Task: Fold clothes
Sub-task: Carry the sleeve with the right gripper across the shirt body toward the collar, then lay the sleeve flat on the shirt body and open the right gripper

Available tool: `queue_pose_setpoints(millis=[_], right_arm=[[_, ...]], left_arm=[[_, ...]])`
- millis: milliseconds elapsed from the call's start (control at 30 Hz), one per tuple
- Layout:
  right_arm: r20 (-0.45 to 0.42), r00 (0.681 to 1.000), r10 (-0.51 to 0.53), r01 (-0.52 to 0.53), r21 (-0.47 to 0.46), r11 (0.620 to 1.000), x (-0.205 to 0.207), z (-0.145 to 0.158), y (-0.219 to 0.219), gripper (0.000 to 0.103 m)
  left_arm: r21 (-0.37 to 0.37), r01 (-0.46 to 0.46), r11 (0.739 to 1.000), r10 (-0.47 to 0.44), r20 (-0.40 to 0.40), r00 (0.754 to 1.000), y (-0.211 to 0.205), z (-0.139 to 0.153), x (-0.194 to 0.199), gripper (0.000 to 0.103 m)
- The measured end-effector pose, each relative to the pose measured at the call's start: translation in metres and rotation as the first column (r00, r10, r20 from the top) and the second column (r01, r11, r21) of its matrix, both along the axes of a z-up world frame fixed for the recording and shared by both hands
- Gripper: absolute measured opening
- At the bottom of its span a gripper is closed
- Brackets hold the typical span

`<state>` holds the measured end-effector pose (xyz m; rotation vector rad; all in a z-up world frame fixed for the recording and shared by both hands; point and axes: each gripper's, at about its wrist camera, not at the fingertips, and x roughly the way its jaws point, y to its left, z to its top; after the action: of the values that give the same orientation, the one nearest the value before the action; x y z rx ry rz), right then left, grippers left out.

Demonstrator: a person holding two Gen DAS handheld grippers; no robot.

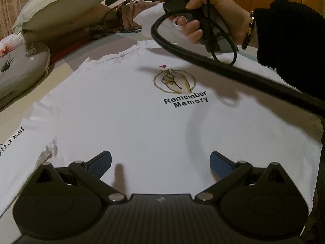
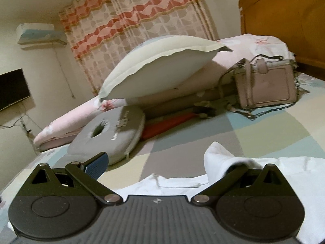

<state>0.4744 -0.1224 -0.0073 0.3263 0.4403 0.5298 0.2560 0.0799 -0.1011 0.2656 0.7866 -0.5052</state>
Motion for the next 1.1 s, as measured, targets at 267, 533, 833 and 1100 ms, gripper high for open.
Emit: queue_pose_setpoints(millis=[267,533,833,1100], right_arm=[[-0.018,0.995,0.094,-0.094,0.022,0.995,-0.008,-0.002,0.018,0.103],[-0.047,0.981,0.190,-0.190,0.019,0.982,-0.015,-0.008,0.033,0.103],[-0.111,0.959,0.260,-0.264,-0.023,0.964,-0.020,-0.028,0.048,0.103],[-0.163,0.934,0.317,-0.325,-0.029,0.945,-0.025,-0.040,0.053,0.103]], left_arm=[[-0.005,-0.006,1.000,0.006,-0.001,1.000,0.005,0.001,-0.003,0.102],[-0.008,-0.016,1.000,0.016,-0.002,1.000,0.007,0.002,-0.003,0.102],[-0.008,-0.015,1.000,0.015,0.003,1.000,0.006,0.002,-0.005,0.102],[-0.008,-0.018,1.000,0.018,0.004,1.000,0.007,0.002,-0.006,0.102]])
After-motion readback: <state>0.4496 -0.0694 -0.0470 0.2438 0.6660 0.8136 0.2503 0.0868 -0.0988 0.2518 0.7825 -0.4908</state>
